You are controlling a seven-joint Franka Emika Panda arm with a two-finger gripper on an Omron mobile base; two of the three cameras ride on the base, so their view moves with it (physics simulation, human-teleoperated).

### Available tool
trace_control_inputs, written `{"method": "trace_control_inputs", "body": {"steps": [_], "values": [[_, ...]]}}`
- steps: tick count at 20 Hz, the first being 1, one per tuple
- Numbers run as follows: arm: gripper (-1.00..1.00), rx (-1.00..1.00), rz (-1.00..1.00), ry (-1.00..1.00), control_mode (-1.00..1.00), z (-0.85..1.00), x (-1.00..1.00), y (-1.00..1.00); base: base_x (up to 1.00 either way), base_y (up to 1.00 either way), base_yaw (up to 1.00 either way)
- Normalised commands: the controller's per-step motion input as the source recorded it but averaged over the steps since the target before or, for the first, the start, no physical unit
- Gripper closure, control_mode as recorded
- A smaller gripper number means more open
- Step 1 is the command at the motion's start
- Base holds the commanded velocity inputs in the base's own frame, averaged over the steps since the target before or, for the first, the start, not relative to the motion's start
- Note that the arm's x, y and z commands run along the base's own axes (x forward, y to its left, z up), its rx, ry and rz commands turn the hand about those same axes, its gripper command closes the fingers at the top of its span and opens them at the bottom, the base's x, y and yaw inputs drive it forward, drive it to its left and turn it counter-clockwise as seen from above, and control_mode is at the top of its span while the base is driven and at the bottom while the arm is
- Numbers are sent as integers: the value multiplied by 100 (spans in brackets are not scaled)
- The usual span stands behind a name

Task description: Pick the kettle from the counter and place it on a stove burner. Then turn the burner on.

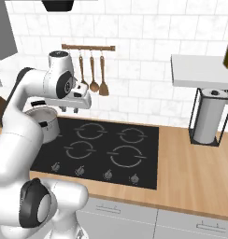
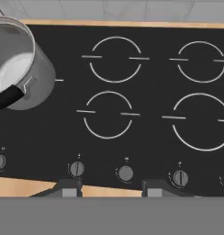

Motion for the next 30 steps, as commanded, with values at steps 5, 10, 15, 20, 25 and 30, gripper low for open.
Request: {"method": "trace_control_inputs", "body": {"steps": [5, 10, 15, 20, 25, 30], "values": [[-100, 6, 1, -5, -100, 1, -22, 13, 0, 0, 0], [-100, 9, 3, -8, -100, 0, -58, 98, 0, 0, 0], [-100, 5, 1, -7, -100, 0, -73, 100, 0, 0, 0], [-100, 0, 0, -4, -100, 0, -77, 100, 0, 0, 0], [-100, 0, 0, -3, -100, 0, -81, 100, 0, 0, 0], [-100, -4, 0, 0, -100, 0, -49, 100, 0, 0, 0]]}}
